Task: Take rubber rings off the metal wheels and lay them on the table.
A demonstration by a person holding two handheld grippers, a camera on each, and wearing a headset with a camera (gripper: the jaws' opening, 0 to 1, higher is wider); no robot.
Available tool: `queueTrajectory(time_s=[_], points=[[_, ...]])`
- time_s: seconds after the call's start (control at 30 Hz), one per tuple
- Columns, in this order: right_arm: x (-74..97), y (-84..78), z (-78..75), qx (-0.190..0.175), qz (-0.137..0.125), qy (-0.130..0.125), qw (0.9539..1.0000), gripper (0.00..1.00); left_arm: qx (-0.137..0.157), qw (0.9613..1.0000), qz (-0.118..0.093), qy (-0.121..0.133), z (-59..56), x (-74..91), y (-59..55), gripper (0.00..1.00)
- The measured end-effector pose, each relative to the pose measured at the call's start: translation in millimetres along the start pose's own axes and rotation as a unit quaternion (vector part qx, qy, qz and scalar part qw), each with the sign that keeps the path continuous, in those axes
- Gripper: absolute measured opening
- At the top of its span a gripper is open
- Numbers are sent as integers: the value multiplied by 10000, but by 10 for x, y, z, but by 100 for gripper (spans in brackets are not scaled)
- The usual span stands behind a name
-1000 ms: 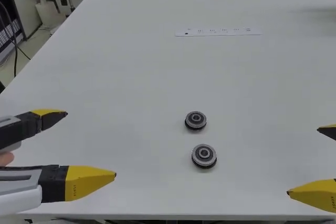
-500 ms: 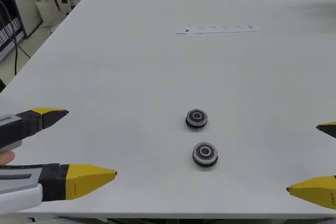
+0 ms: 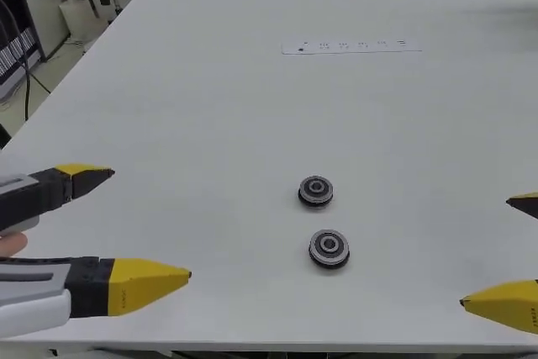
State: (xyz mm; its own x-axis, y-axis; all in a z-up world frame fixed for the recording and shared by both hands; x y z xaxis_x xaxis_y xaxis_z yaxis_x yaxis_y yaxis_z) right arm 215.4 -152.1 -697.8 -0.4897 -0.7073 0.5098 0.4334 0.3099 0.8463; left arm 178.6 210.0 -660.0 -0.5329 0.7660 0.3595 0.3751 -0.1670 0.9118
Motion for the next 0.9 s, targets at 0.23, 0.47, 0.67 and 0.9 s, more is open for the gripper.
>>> queueTrajectory(time_s=[0.23,0.47,0.67,0.9], points=[[-7,31,5,75,18,29,10000,98,-77,9999,-96,-20,23,7,95,100],[-26,55,42,201,100,128,9997,98,-179,9997,28,-146,-13,-30,134,100],[-26,101,22,219,45,126,9997,97,-272,9994,70,-203,-30,-62,177,100],[-20,181,-21,320,9,117,9994,97,-418,9987,121,-269,-41,-92,247,100]])
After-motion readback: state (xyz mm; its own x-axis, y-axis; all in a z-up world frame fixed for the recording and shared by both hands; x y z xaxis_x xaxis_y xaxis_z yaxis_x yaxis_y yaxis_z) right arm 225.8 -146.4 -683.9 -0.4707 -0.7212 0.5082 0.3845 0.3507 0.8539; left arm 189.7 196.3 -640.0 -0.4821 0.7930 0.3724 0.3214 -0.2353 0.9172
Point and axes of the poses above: the centre of the closed fingertips' face, and the gripper's own axes: x roughly backward along the fingers, z roughly to its left, y roughly out of its top, the point moved 7 cm from there along x, roughly backward along the fingers, and after that the axes turned 7 degrees about -y, right-handed, at the moved point
